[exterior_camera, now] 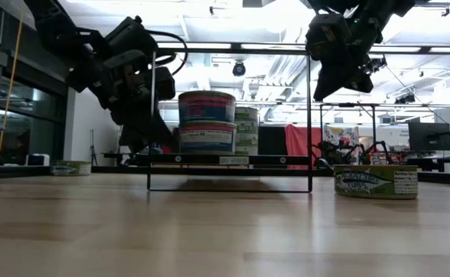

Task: Stack canned seafood by type on shelf
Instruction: Adjust the pink and blue tuna can

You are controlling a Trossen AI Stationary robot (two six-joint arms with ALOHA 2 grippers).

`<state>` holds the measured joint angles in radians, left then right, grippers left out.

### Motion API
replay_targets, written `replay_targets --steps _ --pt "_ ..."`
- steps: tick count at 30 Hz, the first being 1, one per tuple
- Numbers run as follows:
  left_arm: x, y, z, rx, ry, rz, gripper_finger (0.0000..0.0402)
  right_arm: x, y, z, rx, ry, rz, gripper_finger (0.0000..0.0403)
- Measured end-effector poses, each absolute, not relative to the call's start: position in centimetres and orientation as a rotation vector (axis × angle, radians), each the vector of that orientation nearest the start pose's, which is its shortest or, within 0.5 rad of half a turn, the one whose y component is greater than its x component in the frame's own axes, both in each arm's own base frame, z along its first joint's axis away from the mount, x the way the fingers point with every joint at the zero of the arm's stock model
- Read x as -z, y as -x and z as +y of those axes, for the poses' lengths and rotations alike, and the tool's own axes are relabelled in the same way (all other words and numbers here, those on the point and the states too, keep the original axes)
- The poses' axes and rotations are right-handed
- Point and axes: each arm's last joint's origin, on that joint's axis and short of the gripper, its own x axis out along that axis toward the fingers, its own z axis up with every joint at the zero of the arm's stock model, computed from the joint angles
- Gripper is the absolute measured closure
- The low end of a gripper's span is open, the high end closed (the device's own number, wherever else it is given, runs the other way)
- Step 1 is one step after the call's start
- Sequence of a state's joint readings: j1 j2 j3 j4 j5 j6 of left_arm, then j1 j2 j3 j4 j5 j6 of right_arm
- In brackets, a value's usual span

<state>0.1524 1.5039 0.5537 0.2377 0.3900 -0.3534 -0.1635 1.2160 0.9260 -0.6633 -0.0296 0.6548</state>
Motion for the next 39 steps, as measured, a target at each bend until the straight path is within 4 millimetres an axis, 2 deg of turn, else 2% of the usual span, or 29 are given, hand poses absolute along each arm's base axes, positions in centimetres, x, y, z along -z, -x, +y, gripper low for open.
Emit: replay_targets --steps 8,26,35,39 --pt "-13.6 -27.6 3.0 0.144 0.541 0.701 0.0401 -26.0 -23.4 -3.8 0.435 -0.705 0.871 0.0403" --pt "-14.8 -30.4 4.1 0.138 0.448 0.633 0.0402 -26.6 -24.1 -3.9 0.435 -0.766 0.768 0.0403" --pt "-15.7 -30.8 6.1 0.048 0.425 0.515 0.0401 -26.6 -24.1 -3.9 0.418 -0.751 0.774 0.0403" --pt "-15.9 -30.3 7.3 0.027 0.498 0.514 0.0401 -26.6 -24.1 -3.8 0.377 -0.722 0.789 0.0403"
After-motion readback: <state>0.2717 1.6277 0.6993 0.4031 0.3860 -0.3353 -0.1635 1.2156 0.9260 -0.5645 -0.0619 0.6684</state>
